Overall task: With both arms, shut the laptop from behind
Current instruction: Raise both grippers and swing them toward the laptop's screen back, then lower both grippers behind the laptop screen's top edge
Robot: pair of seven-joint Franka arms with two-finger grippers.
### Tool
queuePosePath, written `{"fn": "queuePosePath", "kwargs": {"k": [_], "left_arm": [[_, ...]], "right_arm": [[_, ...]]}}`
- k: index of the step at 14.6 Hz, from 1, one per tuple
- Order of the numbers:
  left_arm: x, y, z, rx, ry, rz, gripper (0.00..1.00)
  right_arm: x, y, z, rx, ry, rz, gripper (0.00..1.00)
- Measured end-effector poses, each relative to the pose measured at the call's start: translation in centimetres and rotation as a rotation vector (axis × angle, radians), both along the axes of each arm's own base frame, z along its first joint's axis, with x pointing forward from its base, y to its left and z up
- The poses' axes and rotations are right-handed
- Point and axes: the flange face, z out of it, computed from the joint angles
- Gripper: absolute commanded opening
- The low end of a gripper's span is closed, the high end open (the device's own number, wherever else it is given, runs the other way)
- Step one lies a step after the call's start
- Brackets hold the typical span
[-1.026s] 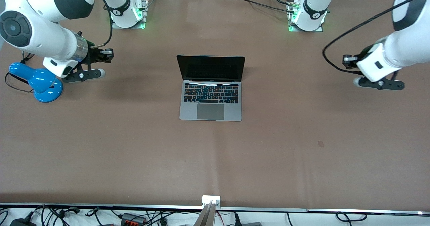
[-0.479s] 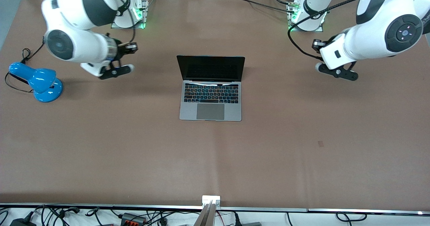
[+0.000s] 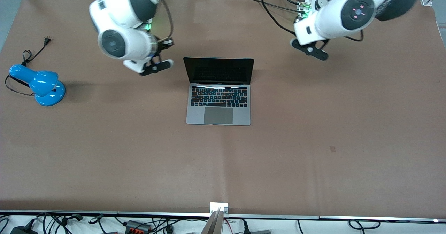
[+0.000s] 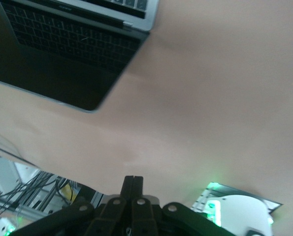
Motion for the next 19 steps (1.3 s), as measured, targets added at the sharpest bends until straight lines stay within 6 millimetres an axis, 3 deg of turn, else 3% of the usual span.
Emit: {"fn": "queuePosePath", "kwargs": {"k": [3,6,13,19], "left_arm": [[-3.9,-2.7,-2.2,-0.056,-0.014,0.004,0.01],[-7.3,-5.3,-4.4,-0.106,-0.065,0.017,0.01],[-9.9,-9.4,-9.9,-0.217,-0.181,0.102,0.01],[-9.5,-12.0,-12.9,-0.287,-0.295,0.19,0.01]], "right_arm": [[-3.4,5.0,-1.0,-0.059,-0.008,0.005,0.0],[-4.5,6.8,-1.8,-0.073,-0.024,0.002,0.0],[-2.6,7.3,-4.7,-0.06,-0.076,-0.046,0.0],[-1.8,6.5,-4.7,-0.061,-0.081,-0.067,0.0]]}}
